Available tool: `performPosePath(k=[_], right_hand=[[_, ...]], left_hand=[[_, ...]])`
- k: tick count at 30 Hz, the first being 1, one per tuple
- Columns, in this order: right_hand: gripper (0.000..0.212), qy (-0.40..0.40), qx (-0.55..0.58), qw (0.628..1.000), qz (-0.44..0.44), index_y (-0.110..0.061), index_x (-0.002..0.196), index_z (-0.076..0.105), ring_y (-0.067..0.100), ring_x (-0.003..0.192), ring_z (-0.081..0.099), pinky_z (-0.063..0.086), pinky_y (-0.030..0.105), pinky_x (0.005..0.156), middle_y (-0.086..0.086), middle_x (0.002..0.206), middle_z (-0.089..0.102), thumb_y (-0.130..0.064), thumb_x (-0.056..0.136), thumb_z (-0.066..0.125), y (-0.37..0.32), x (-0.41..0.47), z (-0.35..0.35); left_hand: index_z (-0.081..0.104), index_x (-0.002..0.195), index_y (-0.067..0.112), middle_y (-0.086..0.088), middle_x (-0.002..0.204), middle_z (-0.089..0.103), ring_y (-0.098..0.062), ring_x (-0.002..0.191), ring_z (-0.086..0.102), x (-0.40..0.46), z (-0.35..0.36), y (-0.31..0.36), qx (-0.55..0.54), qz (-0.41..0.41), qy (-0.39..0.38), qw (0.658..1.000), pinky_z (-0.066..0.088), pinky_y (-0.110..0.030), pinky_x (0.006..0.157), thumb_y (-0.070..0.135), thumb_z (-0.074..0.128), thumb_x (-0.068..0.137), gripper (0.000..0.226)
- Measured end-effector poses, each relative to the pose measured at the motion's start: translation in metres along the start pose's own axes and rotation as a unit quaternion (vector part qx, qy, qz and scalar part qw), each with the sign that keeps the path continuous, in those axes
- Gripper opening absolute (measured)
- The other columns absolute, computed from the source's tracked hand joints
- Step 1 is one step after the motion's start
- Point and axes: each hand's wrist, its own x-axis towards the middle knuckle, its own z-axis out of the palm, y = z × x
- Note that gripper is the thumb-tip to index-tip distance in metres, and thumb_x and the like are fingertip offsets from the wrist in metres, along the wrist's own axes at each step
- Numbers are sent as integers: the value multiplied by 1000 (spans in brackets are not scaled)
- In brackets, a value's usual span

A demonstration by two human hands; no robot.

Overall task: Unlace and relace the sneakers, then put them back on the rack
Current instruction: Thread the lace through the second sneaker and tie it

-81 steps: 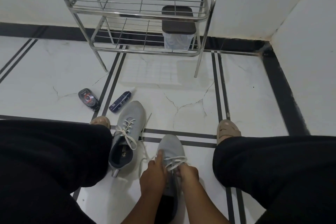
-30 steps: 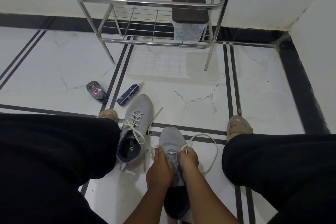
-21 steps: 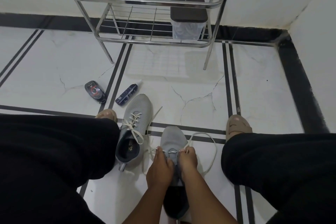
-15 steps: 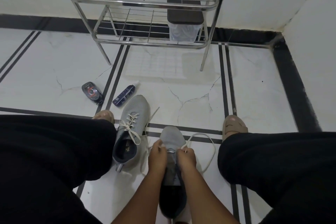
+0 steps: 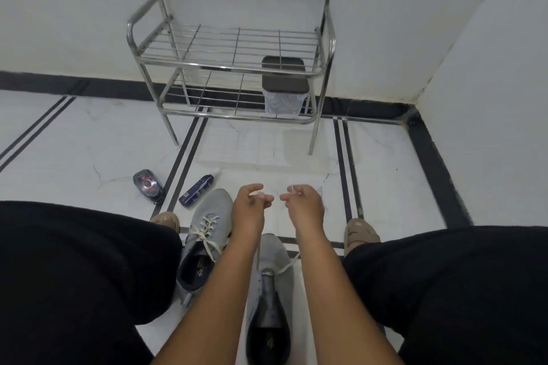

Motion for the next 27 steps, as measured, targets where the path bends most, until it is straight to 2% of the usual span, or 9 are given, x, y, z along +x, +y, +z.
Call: performPosePath(k=[3, 5, 8, 10, 12, 16, 18, 21, 27], right_hand=[[7, -1, -24, 996, -87, -23, 90, 56, 21, 94, 65, 50, 30, 75, 2, 103, 70, -17, 91, 53, -53, -8, -17], [15, -14, -88, 986, -138, -25, 79, 56, 22, 93, 66, 53, 33, 79, 3, 99, 71, -20, 93, 53, -85, -12, -28], [20, -37, -253, 945, -203, -20, 72, 64, 25, 92, 66, 54, 38, 86, 7, 94, 71, -22, 91, 59, -138, -21, -48], [14, -44, -333, 910, -243, -11, 85, 71, 23, 91, 66, 54, 37, 86, 7, 96, 71, -21, 90, 62, -175, -30, -61], [8, -51, -352, 895, -270, -13, 87, 70, 19, 92, 66, 53, 32, 87, 2, 96, 71, -20, 88, 65, -205, -41, -73], [5, -62, -282, 911, -293, -15, 89, 70, 10, 75, 64, 52, 25, 75, 0, 85, 69, -19, 86, 70, -226, -53, -85], [3, -68, -219, 931, -285, -15, 86, 69, 7, 67, 62, 54, 28, 75, 0, 81, 68, -17, 86, 70, -220, -51, -86], [4, -84, -154, 945, -275, -14, 84, 66, 8, 64, 60, 52, 25, 68, -1, 74, 65, -15, 86, 70, -217, -51, -86], [14, -75, -61, 942, -322, -12, 95, 70, 16, 83, 69, 54, 31, 79, 1, 86, 72, -21, 84, 72, -229, -59, -86]], left_hand=[[38, 135, 13, -1, 90, 70, -11, 83, 66, 2, -5, 48, -14, 16, -24, 999, 44, -21, 74, 7, 45, 96, 41], [29, 142, 12, -3, 98, 72, -13, 86, 67, 6, -9, 79, 8, 8, -53, 999, 46, -22, 76, 7, 50, 93, 54], [45, 133, 1, -12, 102, 71, -16, 89, 69, 15, -20, 126, 5, -30, -87, 996, 49, -32, 93, 6, 68, 84, 54], [59, 121, 0, -8, 96, 72, -10, 78, 68, 17, -28, 156, 13, -33, -126, 991, 51, -21, 72, 5, 67, 85, 37], [63, 116, 2, -3, 89, 72, -6, 69, 65, 18, -35, 180, 20, -25, -155, 987, 43, -15, 57, 3, 63, 88, 28], [64, 113, 4, -2, 79, 70, -2, 55, 59, 18, -45, 207, -3, -26, -161, 987, 39, -13, 51, 2, 62, 89, 24], [66, 109, 3, -3, 78, 70, -4, 58, 57, 16, -50, 212, -22, -26, -170, 985, 40, -12, 48, 3, 62, 89, 20], [67, 100, 5, -2, 74, 70, -6, 62, 61, 12, -53, 211, -75, -21, -172, 982, 44, -15, 57, 5, 62, 89, 12], [68, 93, 11, 0, 83, 71, -9, 74, 63, -1, -45, 221, -130, 49, -144, 980, 49, -20, 70, 14, 65, 89, 6]])
